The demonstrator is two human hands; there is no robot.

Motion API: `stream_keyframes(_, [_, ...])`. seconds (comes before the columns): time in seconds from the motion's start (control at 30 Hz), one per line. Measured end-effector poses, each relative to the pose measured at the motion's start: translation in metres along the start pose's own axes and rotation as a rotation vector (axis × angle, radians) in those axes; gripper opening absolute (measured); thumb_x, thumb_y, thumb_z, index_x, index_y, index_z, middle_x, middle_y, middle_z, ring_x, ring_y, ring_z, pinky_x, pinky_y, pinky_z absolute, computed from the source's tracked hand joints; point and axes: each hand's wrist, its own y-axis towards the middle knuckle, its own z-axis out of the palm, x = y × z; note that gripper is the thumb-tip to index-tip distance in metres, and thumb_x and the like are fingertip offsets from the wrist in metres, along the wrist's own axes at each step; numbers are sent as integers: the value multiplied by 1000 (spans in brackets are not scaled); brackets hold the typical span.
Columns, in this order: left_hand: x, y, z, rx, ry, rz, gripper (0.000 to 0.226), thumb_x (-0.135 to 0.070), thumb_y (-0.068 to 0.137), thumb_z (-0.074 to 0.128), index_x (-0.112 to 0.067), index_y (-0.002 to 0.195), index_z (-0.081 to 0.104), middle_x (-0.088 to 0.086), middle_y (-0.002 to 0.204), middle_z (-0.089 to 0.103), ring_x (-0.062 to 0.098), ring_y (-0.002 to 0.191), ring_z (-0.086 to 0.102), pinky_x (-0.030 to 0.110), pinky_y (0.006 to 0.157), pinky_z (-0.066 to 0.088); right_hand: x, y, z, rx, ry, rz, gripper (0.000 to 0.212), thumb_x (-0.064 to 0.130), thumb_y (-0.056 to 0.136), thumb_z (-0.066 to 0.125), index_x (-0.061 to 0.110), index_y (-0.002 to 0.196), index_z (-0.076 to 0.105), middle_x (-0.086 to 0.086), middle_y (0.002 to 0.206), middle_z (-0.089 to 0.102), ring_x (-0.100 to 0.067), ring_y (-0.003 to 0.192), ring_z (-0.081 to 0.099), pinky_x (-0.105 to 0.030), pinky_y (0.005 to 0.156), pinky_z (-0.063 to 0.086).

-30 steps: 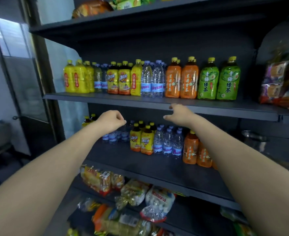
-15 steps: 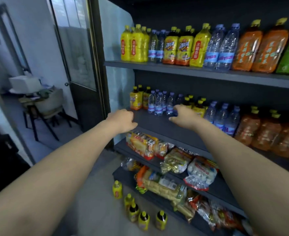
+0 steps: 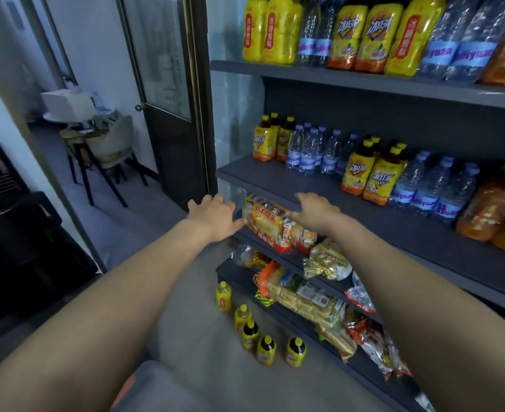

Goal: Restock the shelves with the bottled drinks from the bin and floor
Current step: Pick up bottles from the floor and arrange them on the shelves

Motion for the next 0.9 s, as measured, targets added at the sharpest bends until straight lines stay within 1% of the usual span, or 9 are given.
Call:
stream_keyframes(0.13, [-5,29,24,60,-26,-41,61,-60,92,29,-20,136,43,11,142,35,33,130,32,57,105,27,-8,35,28,72,-1,-42,67,49,91,48,15,146,27,-10,151,29,-32,135,33,-52,106,34])
stream_keyframes(0.23, [-13,53,43,101,-44,-55,61,-60,92,30,-19,136,42,11,140,37,32,129,33,53,103,29,-18,59,48,97,28,-77,62,46,91,51,15,143,35,-12,147,35,-33,131,39,-45,106,37])
stream_keyframes(0.37, [-25,83,70,73,-120,-26,50,-46,95,37,-13,133,45,12,136,42,31,127,38,46,100,37,-39,90,79,144,26,-80,53,45,90,51,11,131,45,-16,139,42,-35,125,43,-43,101,41])
stream_keyframes(0.43, [-31,95,88,58,-148,-17,46,-40,95,39,-13,131,46,11,133,45,31,125,41,44,98,39,-51,103,96,182,58,-72,55,45,91,52,11,133,43,-16,141,40,-34,125,42,-43,100,42])
stream_keyframes(0.57, [-40,110,129,140,-210,-47,44,-38,95,42,-15,132,46,10,134,45,31,126,41,42,101,36,-70,122,128,267,62,-42,62,45,94,49,8,141,35,-17,144,34,-34,129,39,-41,103,39])
stream_keyframes(0.67, [-43,117,160,205,-247,-75,40,-38,94,43,-16,127,50,9,133,46,29,126,42,40,103,35,-79,131,156,309,71,-32,57,44,94,48,8,138,39,-16,142,37,-35,126,40,-45,101,40])
stream_keyframes(0.77, [-43,124,190,268,-240,-74,41,-38,94,43,-15,127,51,8,133,46,28,124,43,42,103,36,-86,135,183,380,101,-16,54,38,95,48,5,137,41,-17,142,36,-34,126,41,-41,103,38])
stream_keyframes(0.83, [-42,127,210,301,-249,-68,41,-37,94,43,-16,128,50,9,135,45,28,125,42,42,102,37,-92,136,204,426,93,6,51,37,95,48,5,135,43,-18,141,38,-34,124,44,-38,99,40])
stream_keyframes(0.9, [-40,132,231,326,-283,-69,40,-37,94,43,-16,127,52,8,133,47,28,124,43,41,102,37,-98,136,226,467,78,40,52,37,96,48,8,138,40,-19,142,37,-35,124,43,-39,99,41])
